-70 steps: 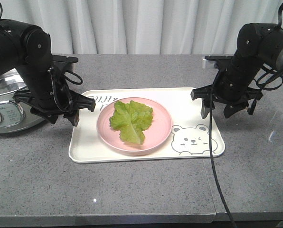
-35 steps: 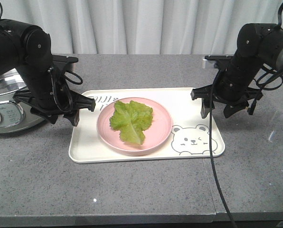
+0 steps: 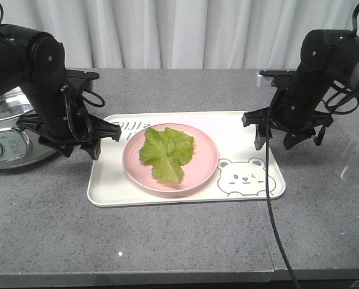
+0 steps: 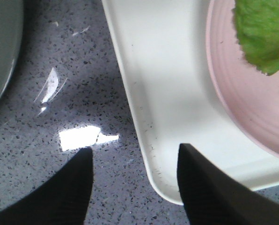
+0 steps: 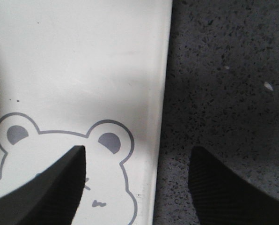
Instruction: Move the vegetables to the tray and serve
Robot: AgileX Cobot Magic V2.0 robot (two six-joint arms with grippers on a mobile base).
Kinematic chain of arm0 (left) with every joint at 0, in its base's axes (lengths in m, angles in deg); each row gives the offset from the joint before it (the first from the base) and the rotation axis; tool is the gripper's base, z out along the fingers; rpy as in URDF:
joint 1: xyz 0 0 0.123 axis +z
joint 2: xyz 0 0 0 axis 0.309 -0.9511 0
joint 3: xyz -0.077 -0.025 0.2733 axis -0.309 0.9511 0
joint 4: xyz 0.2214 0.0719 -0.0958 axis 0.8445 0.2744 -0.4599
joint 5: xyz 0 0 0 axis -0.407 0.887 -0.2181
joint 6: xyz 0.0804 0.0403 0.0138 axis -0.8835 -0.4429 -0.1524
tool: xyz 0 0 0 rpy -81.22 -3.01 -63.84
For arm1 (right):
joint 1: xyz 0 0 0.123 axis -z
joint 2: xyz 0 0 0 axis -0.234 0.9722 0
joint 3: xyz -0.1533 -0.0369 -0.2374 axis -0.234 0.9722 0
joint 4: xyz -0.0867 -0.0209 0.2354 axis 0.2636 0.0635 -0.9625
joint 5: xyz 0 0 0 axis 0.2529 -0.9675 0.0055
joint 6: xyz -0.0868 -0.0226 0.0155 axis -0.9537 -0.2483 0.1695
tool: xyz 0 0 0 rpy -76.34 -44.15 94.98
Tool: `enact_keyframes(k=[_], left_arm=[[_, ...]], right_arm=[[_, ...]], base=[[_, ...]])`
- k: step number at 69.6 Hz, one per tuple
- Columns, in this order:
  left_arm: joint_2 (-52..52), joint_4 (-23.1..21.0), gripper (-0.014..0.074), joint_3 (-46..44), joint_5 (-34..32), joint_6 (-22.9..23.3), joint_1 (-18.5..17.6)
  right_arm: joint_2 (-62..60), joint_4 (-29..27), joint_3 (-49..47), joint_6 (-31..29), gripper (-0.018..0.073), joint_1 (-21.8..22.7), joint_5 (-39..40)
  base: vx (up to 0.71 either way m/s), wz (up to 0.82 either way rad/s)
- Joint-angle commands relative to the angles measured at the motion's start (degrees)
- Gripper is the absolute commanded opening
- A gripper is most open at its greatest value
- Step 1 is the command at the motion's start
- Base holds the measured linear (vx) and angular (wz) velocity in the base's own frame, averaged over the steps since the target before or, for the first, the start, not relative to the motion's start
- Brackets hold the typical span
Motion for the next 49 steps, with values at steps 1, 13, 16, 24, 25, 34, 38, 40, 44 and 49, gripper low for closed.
enact_keyframes(k=[1, 13, 16, 24, 25, 34, 38, 40, 44, 49], left_arm=[[2.7, -0.1, 0.0397, -1.2, 0.9, 0.5, -0.3], [2.7, -0.1, 0.0397, -1.2, 0.9, 0.5, -0.3], [2.7, -0.1, 0.0397, -1.2, 0.9, 0.5, -0.3], [2.7, -0.1, 0.0397, -1.2, 0.9, 0.5, -0.3], [2.7, -0.1, 0.0397, -1.2, 0.9, 0.5, -0.3], [2.7, -0.1, 0.0397, -1.2, 0.9, 0.5, -0.3], [2.7, -0.1, 0.0397, -1.2, 0.9, 0.5, -0.3], [2.7, -0.1, 0.0397, -1.2, 0.9, 0.5, -0.3], [2.7, -0.1, 0.0397, -1.2, 0.9, 0.5, -0.3], [2.7, -0.1, 0.0397, -1.2, 0.9, 0.5, -0.3]], right_arm=[[-3.1, -0.2, -1.3, -0.6, 0.0456, 0.1, -2.8], [-3.1, -0.2, -1.3, -0.6, 0.0456, 0.1, -2.8], [-3.1, -0.2, -1.3, -0.6, 0.0456, 0.1, -2.8], [-3.1, -0.2, -1.3, -0.6, 0.0456, 0.1, -2.8], [-3.1, -0.2, -1.3, -0.6, 0.0456, 0.1, -2.8], [-3.1, -0.2, -1.3, -0.6, 0.0456, 0.1, -2.8], [-3.1, -0.3, -1.3, -0.6, 0.0456, 0.1, -2.8], [-3.1, -0.3, -1.3, -0.6, 0.0456, 0.1, -2.8], [-3.1, -0.3, -1.3, -0.6, 0.0456, 0.1, -2.8], [-3.1, -0.3, -1.3, -0.6, 0.0456, 0.1, -2.8]], base=[[0.00, 0.00], [0.00, 0.00], [0.00, 0.00], [0.00, 0.00], [0.00, 0.00], [0.00, 0.00], [0.00, 0.00], [0.00, 0.00], [0.00, 0.00], [0.00, 0.00]])
